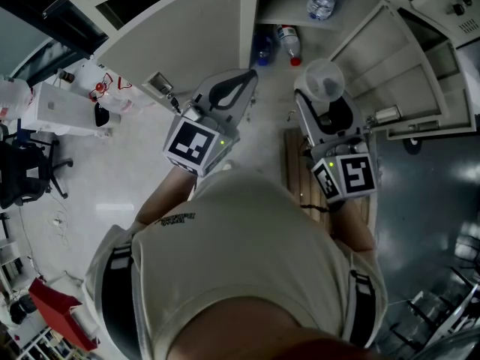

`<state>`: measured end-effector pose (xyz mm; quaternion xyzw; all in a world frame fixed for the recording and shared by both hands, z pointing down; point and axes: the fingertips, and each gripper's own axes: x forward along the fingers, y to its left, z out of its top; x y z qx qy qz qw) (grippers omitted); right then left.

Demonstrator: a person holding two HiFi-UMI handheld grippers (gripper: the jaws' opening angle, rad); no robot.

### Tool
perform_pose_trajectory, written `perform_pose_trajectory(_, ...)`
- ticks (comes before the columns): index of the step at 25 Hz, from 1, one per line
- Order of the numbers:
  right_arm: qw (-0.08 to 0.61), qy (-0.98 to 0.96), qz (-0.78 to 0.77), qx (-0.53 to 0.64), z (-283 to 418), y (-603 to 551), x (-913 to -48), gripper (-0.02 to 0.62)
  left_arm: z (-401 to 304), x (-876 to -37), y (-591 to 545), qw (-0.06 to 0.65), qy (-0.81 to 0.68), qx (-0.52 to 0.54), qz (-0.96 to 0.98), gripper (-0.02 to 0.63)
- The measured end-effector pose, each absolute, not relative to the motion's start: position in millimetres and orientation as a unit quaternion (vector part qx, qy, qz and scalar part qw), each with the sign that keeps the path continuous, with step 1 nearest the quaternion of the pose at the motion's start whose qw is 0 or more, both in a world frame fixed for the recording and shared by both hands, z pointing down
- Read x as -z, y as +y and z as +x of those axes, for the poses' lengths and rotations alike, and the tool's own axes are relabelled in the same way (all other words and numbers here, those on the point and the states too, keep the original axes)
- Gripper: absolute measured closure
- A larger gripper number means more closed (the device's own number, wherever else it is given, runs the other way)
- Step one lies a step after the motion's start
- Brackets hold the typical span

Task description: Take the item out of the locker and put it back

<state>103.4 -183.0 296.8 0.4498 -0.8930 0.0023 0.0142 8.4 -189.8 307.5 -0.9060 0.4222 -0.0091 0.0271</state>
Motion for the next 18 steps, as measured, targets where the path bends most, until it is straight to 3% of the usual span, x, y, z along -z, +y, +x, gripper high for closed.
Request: perform_pose_trajectory(18,0.021,-0.896,0.443,0.002,98,-195,-298,0.339,7,-311,-196,0.033,0.426,0.009,-0.904,0.597)
